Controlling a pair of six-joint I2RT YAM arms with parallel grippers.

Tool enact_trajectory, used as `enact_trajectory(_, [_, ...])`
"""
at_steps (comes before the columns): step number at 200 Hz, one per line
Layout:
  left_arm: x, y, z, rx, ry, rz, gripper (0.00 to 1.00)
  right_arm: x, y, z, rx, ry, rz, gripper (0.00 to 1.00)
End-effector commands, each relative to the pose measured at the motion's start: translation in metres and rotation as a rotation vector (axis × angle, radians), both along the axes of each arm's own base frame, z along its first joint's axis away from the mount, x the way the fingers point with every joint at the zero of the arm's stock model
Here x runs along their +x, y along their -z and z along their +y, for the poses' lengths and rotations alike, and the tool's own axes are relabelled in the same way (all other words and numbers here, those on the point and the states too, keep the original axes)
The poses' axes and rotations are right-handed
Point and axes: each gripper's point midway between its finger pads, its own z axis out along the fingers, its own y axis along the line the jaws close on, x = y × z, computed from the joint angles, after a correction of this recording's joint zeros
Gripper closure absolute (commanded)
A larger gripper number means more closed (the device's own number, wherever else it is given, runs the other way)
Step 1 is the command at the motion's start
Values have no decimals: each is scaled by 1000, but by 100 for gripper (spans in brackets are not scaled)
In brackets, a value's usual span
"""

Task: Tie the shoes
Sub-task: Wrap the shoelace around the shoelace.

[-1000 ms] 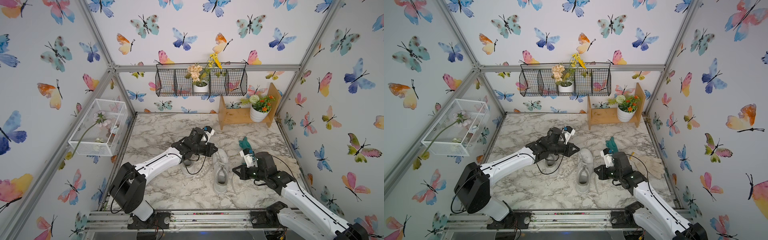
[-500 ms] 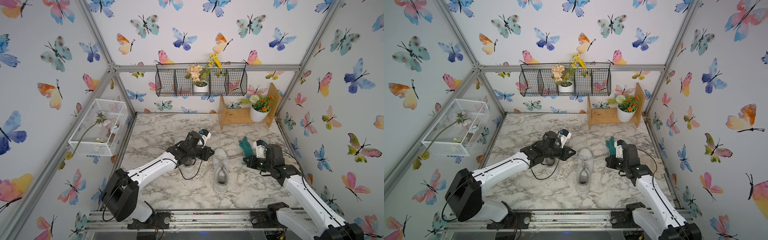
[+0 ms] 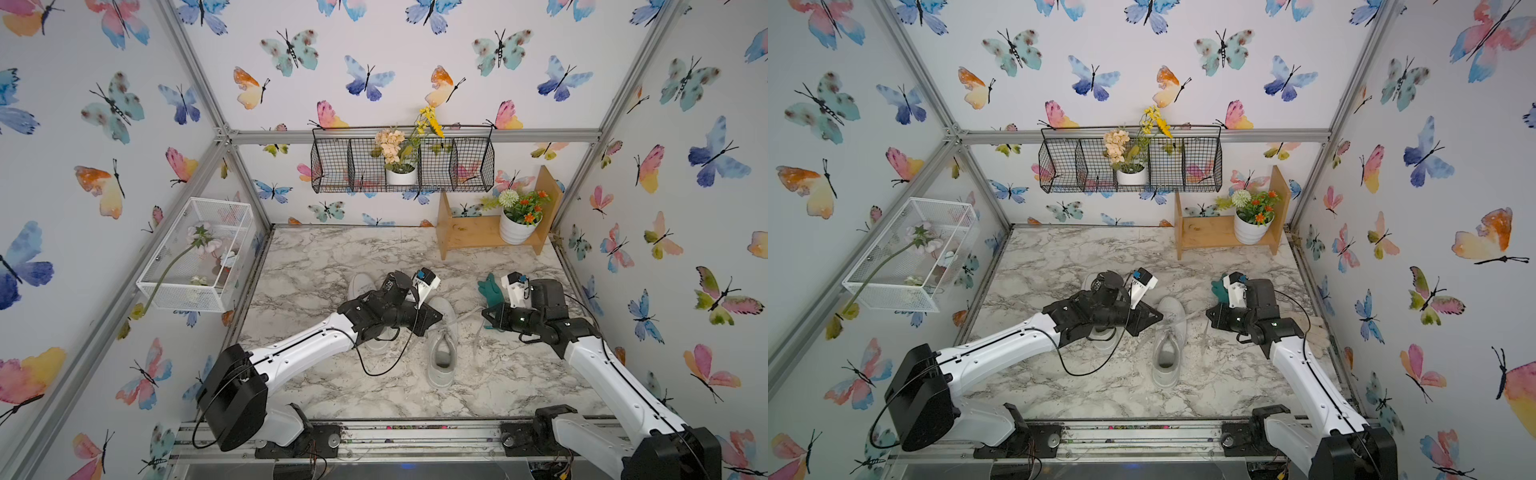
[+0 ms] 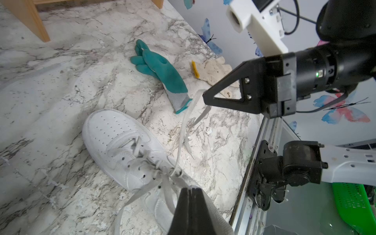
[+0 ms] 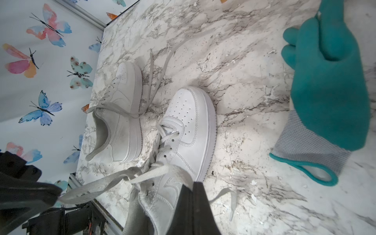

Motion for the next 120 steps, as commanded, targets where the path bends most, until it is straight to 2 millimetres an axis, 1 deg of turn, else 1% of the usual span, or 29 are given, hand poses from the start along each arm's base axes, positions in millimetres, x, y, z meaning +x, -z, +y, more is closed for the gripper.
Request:
enact_trajectory(1, [-12,-6,-8,-5,53,-36,100,-7,-8,8,23,-68,15,98])
enact_trajectory(21, [-23,-4,-19,3,88,-34,100,-8,-16,12,47,-88,2,98])
enact_trajectory(44, [-32,4,-31,19,120,-20,100,-8,-22,16,69,-112,-7,98])
enact_trajectory(79, [-38,19,-49,48,152,-1,100,-7,-26,21,95,-135,-23,98])
enact_trajectory(99, [-43,24,-59,58,175,0,100,-5,-29,24,113,-150,-37,98])
enact_trajectory(120, [-50,35,-69,81,198,12,100,-5,-31,27,124,-172,-51,98])
